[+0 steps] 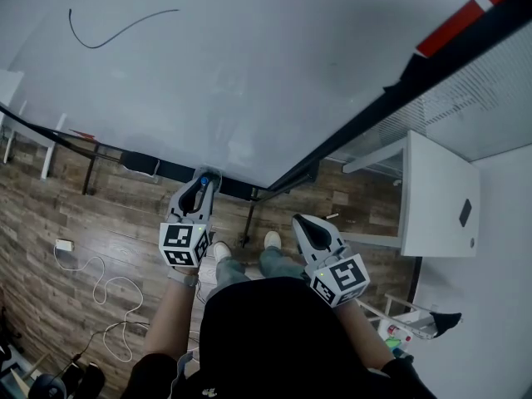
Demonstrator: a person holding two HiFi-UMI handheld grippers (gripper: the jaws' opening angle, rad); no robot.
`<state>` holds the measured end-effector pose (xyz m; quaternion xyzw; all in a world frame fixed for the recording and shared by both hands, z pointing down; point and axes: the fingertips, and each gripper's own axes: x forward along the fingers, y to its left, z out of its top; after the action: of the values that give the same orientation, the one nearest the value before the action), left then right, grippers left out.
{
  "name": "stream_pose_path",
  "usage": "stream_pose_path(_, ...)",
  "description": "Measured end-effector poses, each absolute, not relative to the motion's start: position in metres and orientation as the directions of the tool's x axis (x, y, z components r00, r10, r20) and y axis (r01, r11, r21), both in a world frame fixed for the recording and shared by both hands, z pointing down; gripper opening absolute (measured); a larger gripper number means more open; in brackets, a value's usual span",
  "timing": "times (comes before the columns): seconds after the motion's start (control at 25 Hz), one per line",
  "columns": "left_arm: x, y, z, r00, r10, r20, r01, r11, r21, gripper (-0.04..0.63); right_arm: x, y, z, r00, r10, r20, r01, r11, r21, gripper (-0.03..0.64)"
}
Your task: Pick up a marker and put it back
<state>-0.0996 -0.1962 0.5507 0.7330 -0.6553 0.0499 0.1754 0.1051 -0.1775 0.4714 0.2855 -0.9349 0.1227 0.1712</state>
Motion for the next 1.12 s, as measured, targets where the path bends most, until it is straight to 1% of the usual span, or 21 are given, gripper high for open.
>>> stream_pose_path(0.24, -0.105, -0.196, 0.550, 0.116, -0.946, 0.303, -0.982, -0.062, 0.181, 0.114, 0.105, -0.179, 0.471, -0.781, -0.489, 0.388, -0.573, 0.808, -0.135, 0.029)
stream_pose_path(0.52, -0.119, -0.194, 0.538, 0.073, -0.956, 0.285, -0.987, -0.027, 0.159, 0.120, 0.093, -0.181, 0.468, -0.807, -0.459, 0.371, -0.537, 0.832, -0.139, 0.029)
stream_pose_path(0.8, -0.137, -0.179, 0.519, 0.001, -0.965, 0.262, -0.989, 0.037, 0.142, 0.132, 0.068, -0.180, 0.466, -0.849, -0.392, 0.355, -0.466, 0.872, -0.151, 0.029)
stream_pose_path(1.12, -0.151, -0.149, 0.495, -0.066, -0.966, 0.248, -0.990, 0.094, 0.103, 0.132, 0.027, -0.170, 0.460, -0.904, -0.278, 0.325, -0.345, 0.924, -0.168, 0.029)
